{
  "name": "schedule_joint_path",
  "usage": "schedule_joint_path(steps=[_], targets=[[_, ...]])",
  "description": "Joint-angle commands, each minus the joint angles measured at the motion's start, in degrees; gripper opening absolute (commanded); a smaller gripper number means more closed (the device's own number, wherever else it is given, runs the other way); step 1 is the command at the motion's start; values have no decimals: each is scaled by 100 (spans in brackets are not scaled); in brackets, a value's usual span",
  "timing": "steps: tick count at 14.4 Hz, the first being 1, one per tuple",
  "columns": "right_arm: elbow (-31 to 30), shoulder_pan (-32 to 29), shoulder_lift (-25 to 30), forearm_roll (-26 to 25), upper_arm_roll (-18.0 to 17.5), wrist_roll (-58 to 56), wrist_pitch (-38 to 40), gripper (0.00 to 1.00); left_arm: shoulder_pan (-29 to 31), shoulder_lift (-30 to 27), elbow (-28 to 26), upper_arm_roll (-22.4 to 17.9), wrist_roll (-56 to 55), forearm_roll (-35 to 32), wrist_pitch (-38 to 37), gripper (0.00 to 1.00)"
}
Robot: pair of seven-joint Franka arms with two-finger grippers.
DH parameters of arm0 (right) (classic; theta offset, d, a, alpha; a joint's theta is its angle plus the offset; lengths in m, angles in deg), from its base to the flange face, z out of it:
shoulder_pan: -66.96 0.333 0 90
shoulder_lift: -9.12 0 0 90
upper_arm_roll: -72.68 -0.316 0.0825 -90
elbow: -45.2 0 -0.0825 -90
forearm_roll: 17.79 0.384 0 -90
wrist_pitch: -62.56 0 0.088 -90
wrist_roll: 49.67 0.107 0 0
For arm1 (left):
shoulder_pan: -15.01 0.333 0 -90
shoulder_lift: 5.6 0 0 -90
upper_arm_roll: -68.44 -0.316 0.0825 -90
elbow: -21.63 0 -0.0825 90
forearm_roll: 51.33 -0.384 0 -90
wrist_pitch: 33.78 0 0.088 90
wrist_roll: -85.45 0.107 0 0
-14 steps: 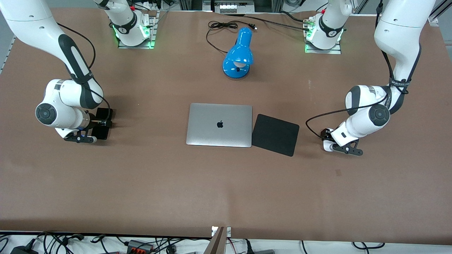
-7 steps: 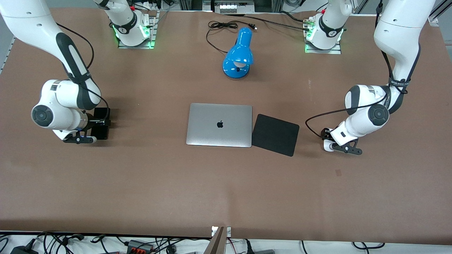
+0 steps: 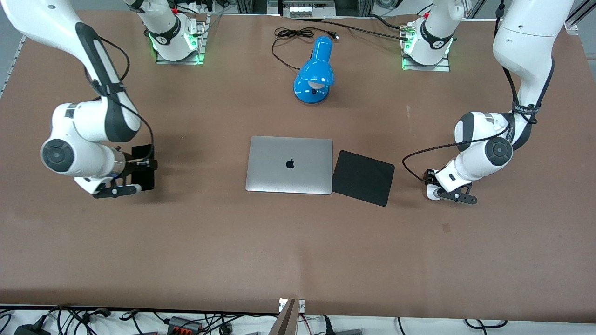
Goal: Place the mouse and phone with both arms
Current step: 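Close the right gripper on the phone while the left gripper grasps the mouse, then carry the phone beside the laptop while the left gripper carries the mouse onto the pad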
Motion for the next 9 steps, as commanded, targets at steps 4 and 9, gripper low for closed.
schedule_joint_path(steps=[4,9], targets=[[76,803,-305,145,-44,1051,-251,0,-46,-377,356,348,-549,-86,-1254,56],[76,1286,-491,145,-44,1825,-620,0,-107,-342,559,1245,-2079,-95,-1478,53]])
